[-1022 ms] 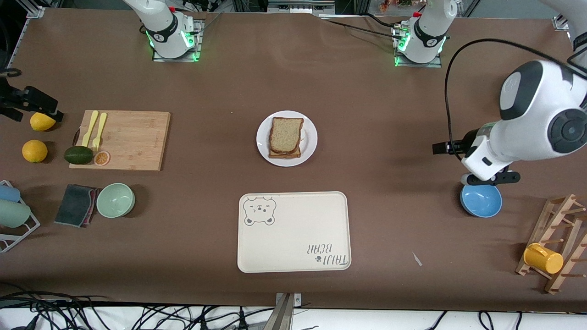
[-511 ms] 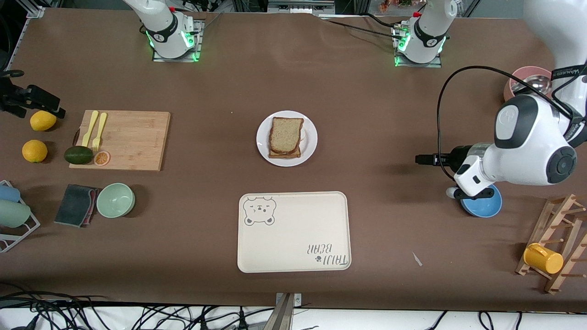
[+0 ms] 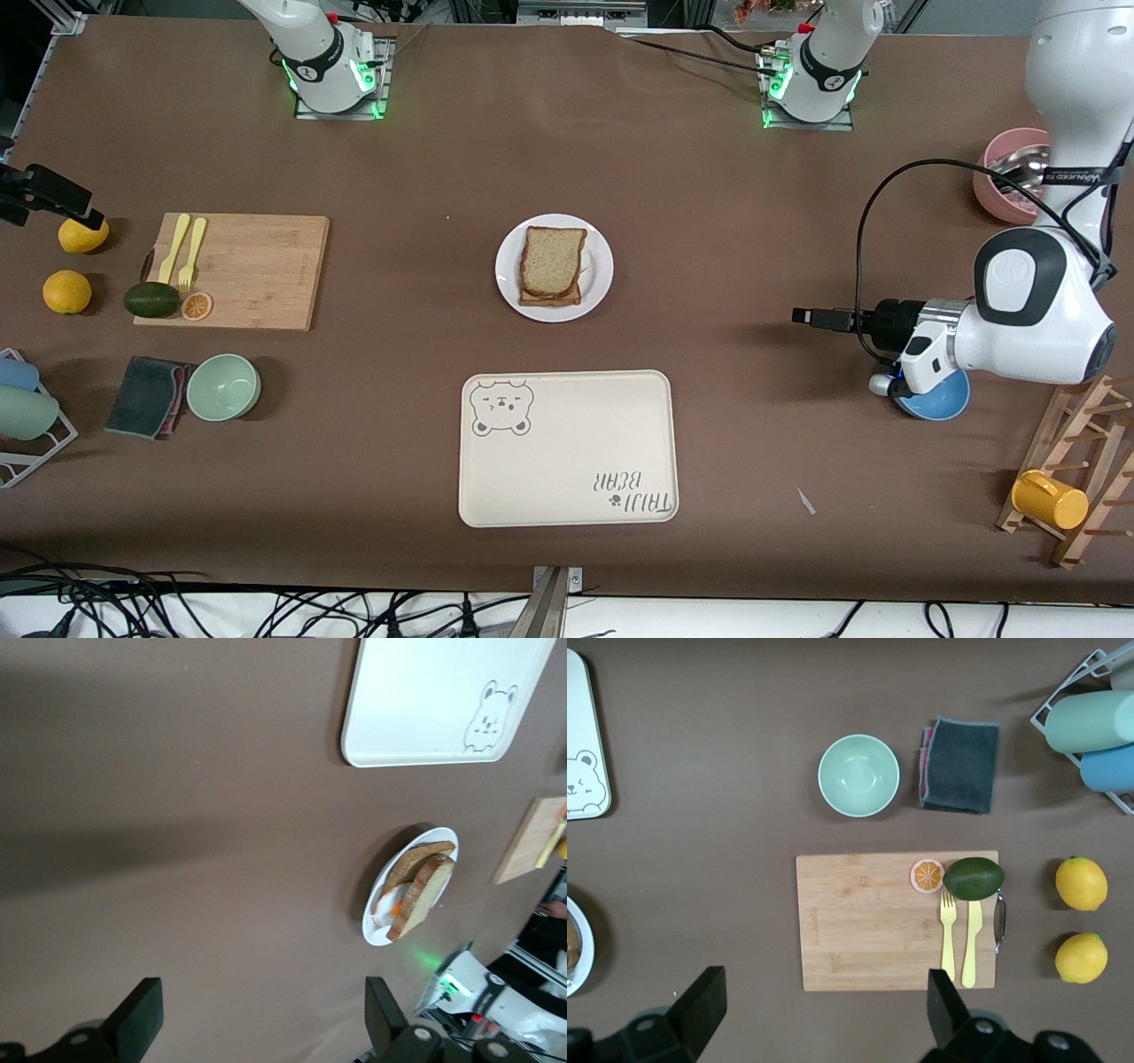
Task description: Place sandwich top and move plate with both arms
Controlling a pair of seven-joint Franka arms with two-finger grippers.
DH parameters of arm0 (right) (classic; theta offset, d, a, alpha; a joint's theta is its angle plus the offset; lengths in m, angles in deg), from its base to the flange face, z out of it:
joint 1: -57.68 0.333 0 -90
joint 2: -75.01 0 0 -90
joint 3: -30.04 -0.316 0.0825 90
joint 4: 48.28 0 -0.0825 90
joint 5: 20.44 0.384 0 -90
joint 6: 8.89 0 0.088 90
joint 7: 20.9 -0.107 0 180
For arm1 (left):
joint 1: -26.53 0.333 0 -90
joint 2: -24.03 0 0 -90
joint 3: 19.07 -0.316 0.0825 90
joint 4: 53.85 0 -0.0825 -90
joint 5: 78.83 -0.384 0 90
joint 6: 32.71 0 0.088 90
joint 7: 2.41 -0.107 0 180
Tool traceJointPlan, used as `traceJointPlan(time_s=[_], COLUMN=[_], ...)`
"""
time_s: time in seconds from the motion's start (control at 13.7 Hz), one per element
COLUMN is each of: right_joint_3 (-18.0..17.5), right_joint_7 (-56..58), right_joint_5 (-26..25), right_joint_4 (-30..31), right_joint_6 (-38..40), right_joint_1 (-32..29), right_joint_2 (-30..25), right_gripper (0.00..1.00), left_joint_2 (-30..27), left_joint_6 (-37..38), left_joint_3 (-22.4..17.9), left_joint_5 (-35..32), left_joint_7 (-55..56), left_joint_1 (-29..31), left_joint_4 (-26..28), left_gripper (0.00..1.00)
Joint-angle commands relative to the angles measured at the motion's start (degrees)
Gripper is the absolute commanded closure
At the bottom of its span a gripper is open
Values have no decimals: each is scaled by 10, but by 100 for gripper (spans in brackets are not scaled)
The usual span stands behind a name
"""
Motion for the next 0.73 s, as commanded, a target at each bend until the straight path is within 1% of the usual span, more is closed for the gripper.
traceJointPlan(time_s=[0.0, 0.15, 0.29, 0.44, 0.66], right_joint_3=[-2, -1, -1, -1, -1], right_joint_7=[-4, -4, -4, -4, -4], right_joint_5=[3, 3, 3, 2, 2], right_joint_4=[6, 4, 3, 4, 5], right_joint_6=[-6, -5, -7, -11, -10], right_joint_1=[-4, -4, -4, -4, -4], right_joint_2=[-12, -13, -14, -14, -19], right_gripper=[0, 0, 0, 0, 0], left_joint_2=[25, 35, 42, 47, 57], left_joint_6=[-5, -5, -12, -24, -45], left_joint_3=[3, 3, 3, 3, 4], left_joint_5=[59, 113, 139, 176, 210], left_joint_7=[-78, -117, -131, -165, -221], left_joint_1=[19, 26, 26, 24, 8], left_joint_4=[4, 18, 22, 22, 23], left_gripper=[0, 0, 0, 0, 0])
